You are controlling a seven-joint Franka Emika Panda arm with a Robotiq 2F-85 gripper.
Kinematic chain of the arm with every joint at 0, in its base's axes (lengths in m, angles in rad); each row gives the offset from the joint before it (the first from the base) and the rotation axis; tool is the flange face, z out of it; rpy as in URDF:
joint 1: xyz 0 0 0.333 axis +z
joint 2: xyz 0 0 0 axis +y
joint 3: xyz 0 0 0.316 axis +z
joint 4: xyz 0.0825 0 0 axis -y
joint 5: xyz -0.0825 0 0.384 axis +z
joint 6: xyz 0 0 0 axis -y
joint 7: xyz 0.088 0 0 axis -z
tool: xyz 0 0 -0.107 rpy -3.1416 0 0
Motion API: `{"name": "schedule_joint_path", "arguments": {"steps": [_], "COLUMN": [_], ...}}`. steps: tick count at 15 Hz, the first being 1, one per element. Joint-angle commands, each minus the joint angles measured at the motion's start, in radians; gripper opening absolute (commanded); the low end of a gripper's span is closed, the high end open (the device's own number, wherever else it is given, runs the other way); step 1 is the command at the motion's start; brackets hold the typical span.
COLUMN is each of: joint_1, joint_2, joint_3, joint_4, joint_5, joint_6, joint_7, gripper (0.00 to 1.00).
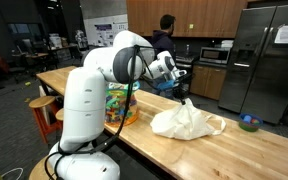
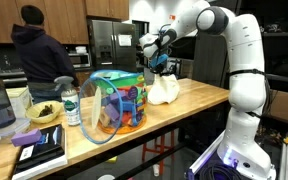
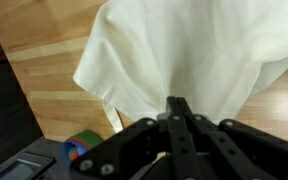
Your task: Move the bag side to side and in circles
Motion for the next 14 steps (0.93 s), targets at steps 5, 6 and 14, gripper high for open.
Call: {"name": "schedule_joint_path", "arguments": {"steps": [5, 6, 14], "joint_1": [-0.073, -0.083, -0.126], "joint_2": [0.102, 0.107, 0.073], "joint_3": [-0.109, -0.122, -0.199], "joint_4": [0.129, 0.134, 0.051], "joint_5": [0.065, 0.071, 0.052], "joint_6": [-0.042, -0.047, -0.102], "joint_7": [0.003, 0.007, 0.063], "gripper": [0.00, 0.00, 0.00]}}
